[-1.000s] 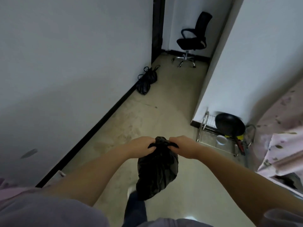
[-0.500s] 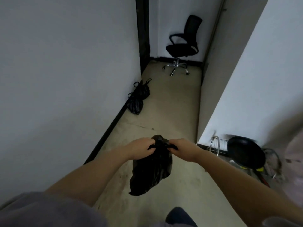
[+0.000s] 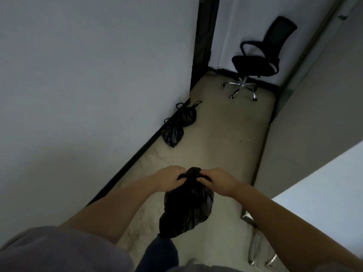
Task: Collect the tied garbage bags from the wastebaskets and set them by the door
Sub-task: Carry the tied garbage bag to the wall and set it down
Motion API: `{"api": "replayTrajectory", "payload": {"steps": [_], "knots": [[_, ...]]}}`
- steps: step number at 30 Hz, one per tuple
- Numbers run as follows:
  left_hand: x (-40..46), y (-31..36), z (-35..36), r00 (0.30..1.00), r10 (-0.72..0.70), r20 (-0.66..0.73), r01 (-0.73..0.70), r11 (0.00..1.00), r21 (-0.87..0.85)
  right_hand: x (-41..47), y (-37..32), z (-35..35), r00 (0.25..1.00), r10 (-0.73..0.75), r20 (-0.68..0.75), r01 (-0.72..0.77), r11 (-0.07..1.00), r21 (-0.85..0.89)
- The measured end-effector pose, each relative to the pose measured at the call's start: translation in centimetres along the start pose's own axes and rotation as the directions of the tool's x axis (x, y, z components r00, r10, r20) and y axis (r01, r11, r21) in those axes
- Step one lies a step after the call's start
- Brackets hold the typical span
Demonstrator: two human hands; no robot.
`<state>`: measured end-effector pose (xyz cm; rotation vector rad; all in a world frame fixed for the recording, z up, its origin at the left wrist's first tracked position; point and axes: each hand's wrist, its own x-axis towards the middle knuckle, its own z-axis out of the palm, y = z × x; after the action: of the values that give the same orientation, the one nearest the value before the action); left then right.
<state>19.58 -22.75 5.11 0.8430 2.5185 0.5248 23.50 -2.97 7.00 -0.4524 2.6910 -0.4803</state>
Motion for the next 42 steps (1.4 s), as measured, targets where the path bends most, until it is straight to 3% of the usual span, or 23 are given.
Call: {"api": "replayTrajectory", "payload": {"steps": [5, 12, 15, 22, 27, 29, 33, 38, 42], "knots": [[6.9, -4.4, -2.8, 0.997, -0.073, -0.022, 0.071, 0.993, -0.099, 8.8, 3.9, -2.4, 0.999, -0.002, 0.037, 0.002, 1.000, 0.005], [17.9, -13.2, -7.9, 0.990, -0.115, 0.078, 0.123, 0.986, -0.116, 22.3, 7.4, -5.3, 0.994, 0.043, 0.096, -0.045, 0.999, 0.022], [21.7, -16.5, -11.1, 0.986, -0.095, 0.137, 0.109, 0.990, -0.093, 27.3, 7.7, -6.6, 0.993, 0.051, 0.108, -0.060, 0.995, 0.079], [29.7, -25.5, -15.5, 0.969, -0.205, 0.136, 0.218, 0.972, -0.087, 40.4, 8.2, -8.3, 0.993, 0.023, 0.113, -0.051, 0.965, 0.255], [34.1, -33.6, -16.0, 0.944, -0.290, 0.154, 0.307, 0.947, -0.094, 51.3, 10.0, -5.5, 0.988, -0.043, 0.151, -0.002, 0.957, 0.289], [36.1, -37.2, -15.7, 0.939, -0.308, 0.153, 0.317, 0.948, -0.035, 55.5, 11.3, -2.9, 0.984, -0.053, 0.170, 0.007, 0.964, 0.265], [40.3, -44.8, -14.5, 0.949, -0.290, 0.120, 0.251, 0.931, 0.266, 62.6, 13.9, 3.8, 0.976, -0.062, 0.209, 0.011, 0.971, 0.239], [41.4, -53.1, -11.7, 0.943, -0.296, 0.153, 0.164, 0.811, 0.561, 70.1, 15.9, 12.7, 0.973, -0.051, 0.225, 0.002, 0.977, 0.215], [39.6, -58.1, -11.4, 0.985, -0.144, 0.094, 0.030, 0.682, 0.731, 74.3, 17.7, 18.8, 0.966, -0.043, 0.256, -0.008, 0.981, 0.195]]}}
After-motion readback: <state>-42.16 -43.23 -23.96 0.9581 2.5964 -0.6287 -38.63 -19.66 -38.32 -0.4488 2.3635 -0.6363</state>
